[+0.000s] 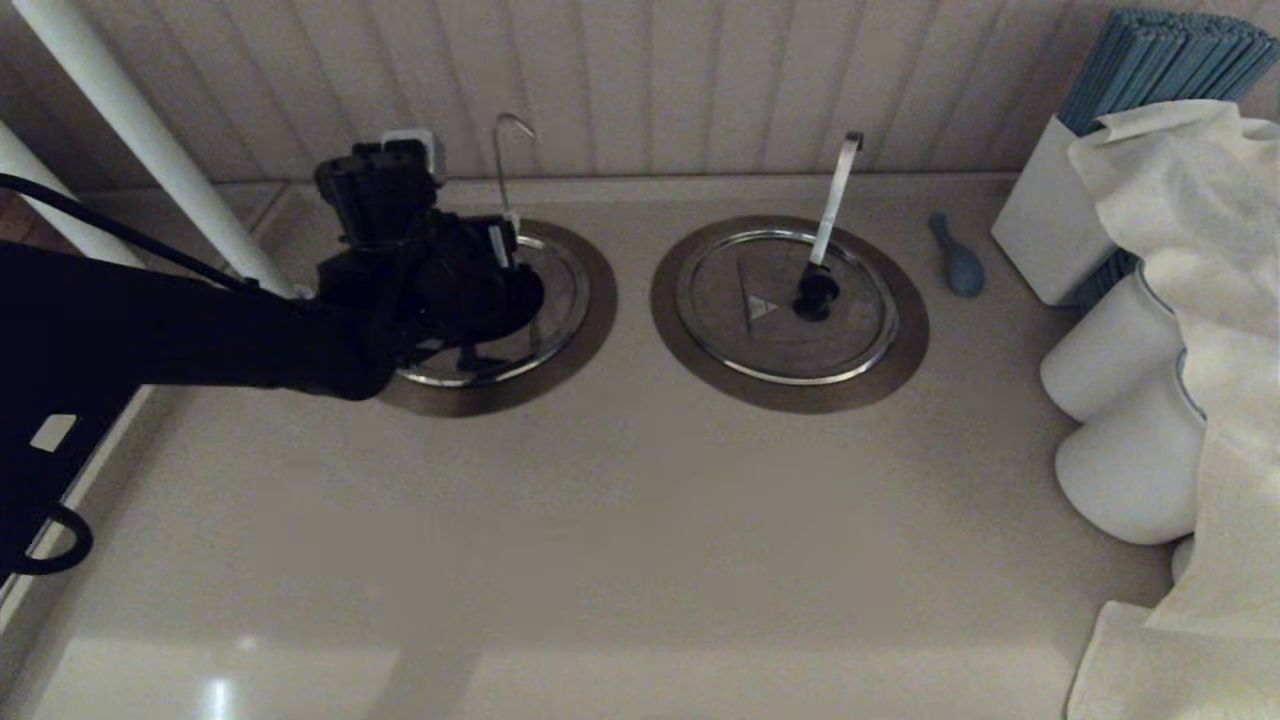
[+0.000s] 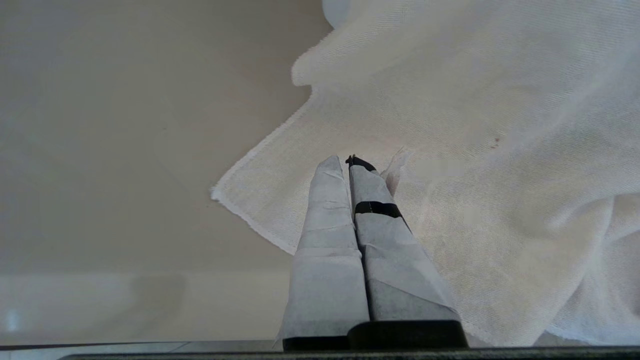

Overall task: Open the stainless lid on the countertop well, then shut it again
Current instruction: Stir with a spoon

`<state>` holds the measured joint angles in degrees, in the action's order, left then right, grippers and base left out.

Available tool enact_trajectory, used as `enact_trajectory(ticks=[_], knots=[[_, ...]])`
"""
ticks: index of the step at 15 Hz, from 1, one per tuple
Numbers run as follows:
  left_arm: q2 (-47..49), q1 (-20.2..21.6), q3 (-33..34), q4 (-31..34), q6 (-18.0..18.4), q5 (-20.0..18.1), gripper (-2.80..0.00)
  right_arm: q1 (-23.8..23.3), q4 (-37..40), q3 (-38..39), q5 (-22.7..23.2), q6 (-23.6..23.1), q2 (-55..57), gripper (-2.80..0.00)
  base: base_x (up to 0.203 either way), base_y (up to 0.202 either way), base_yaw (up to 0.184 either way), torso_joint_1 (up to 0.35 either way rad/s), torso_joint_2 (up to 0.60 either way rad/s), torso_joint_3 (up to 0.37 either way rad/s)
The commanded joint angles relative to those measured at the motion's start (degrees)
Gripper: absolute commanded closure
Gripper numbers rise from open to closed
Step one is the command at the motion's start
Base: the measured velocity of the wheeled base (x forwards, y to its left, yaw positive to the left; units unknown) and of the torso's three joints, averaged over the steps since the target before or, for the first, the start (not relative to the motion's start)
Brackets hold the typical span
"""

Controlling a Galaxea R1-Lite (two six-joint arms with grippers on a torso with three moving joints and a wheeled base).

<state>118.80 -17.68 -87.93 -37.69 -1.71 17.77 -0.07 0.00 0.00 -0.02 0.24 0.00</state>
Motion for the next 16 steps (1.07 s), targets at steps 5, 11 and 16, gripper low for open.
enact_trajectory(ticks=[5, 11, 16], knots=[[6.6, 2.1, -10.8, 6.0, -3.4, -0.2, -2.8, 0.0, 0.0, 0.0, 0.0, 0.0, 0.0, 0.0, 0.0, 0.0, 0.0, 0.0, 0.0, 0.0], [8.1, -2.2, -16.3, 8.9, -2.0, -0.1, -2.8, 0.0, 0.0, 0.0, 0.0, 0.0, 0.1, 0.0, 0.0, 0.0, 0.0, 0.0, 0.0, 0.0], [3.0, -2.1, -11.7, 8.4, -2.6, 0.0, -2.8, 0.0, 0.0, 0.0, 0.0, -0.1, 0.1, 0.0, 0.0, 0.0, 0.0, 0.0, 0.0, 0.0]])
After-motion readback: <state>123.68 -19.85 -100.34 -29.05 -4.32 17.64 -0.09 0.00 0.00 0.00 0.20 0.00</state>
